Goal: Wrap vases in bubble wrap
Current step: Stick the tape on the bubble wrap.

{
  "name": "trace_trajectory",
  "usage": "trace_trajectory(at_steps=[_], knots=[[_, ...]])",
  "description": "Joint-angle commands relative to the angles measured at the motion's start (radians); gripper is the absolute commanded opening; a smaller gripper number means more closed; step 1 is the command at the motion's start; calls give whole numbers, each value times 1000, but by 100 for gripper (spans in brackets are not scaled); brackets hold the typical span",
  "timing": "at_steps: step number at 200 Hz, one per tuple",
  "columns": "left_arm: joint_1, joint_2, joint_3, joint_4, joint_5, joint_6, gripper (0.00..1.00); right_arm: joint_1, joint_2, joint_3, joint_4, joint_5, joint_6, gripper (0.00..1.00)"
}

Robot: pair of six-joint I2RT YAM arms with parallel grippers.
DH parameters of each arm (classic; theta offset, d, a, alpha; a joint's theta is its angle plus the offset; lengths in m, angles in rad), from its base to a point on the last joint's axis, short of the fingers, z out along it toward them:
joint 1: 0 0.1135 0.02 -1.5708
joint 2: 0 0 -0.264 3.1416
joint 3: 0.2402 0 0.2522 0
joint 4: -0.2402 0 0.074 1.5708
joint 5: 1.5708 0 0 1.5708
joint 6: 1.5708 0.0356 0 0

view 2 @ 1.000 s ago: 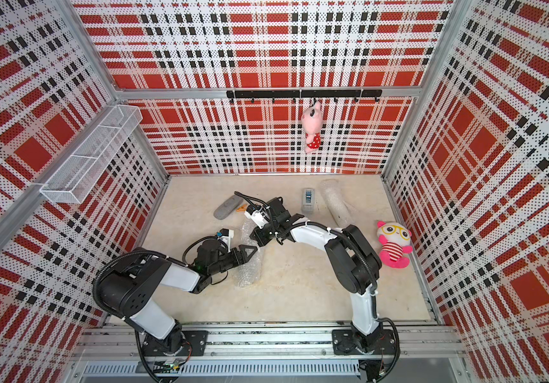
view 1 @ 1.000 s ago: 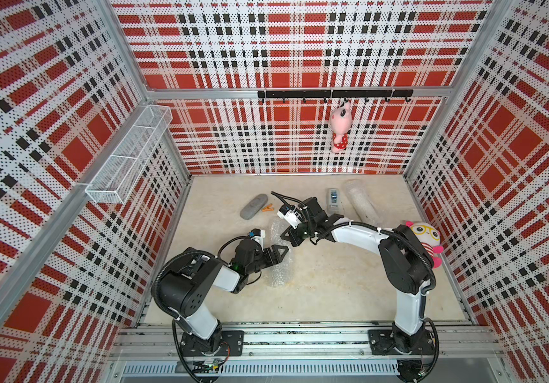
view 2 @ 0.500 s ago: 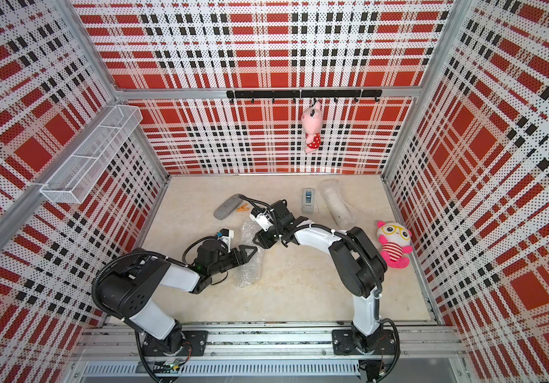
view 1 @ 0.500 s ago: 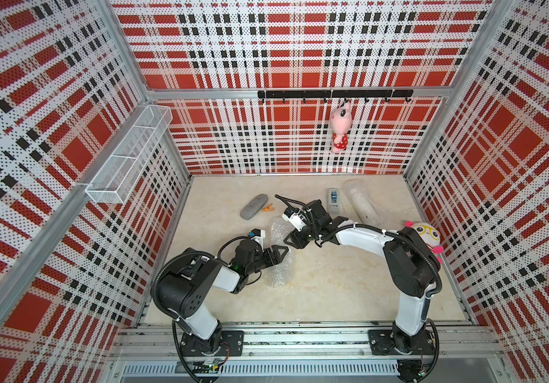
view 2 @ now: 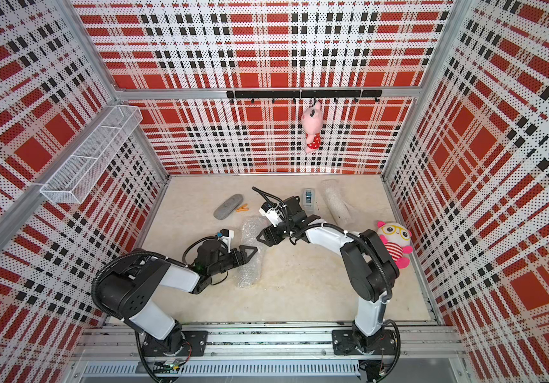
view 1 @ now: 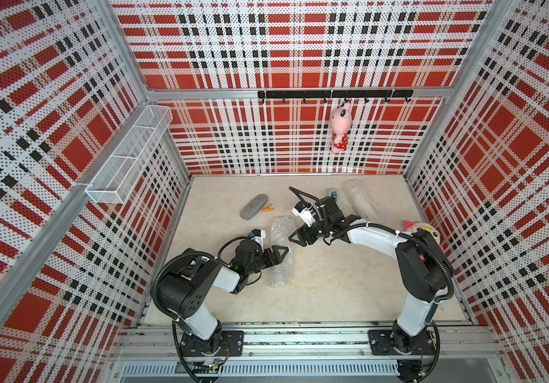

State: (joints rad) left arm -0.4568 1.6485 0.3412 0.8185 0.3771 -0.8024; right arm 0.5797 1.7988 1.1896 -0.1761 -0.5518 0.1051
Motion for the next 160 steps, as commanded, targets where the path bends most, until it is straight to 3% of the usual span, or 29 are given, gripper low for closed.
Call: trace_trajectory(at_steps=[1,18,42,54,160], knots=[[-18,14,-33,-124,23,22,26,-23,-68,-31,79,-87,38,69],[-20,16,-33,-124,23,22,26,-35,-85,-74,157,-121,90,58],[-21,16,-30,-124,23,19,26,-32,-55,-98,237,-157,152,29],[-22,13,-31,-124,22,18,26,-24,-40,-106,274,-165,175,20],[-26,14,-27,-124,20,12,26,3,120,-168,423,-208,207,7]])
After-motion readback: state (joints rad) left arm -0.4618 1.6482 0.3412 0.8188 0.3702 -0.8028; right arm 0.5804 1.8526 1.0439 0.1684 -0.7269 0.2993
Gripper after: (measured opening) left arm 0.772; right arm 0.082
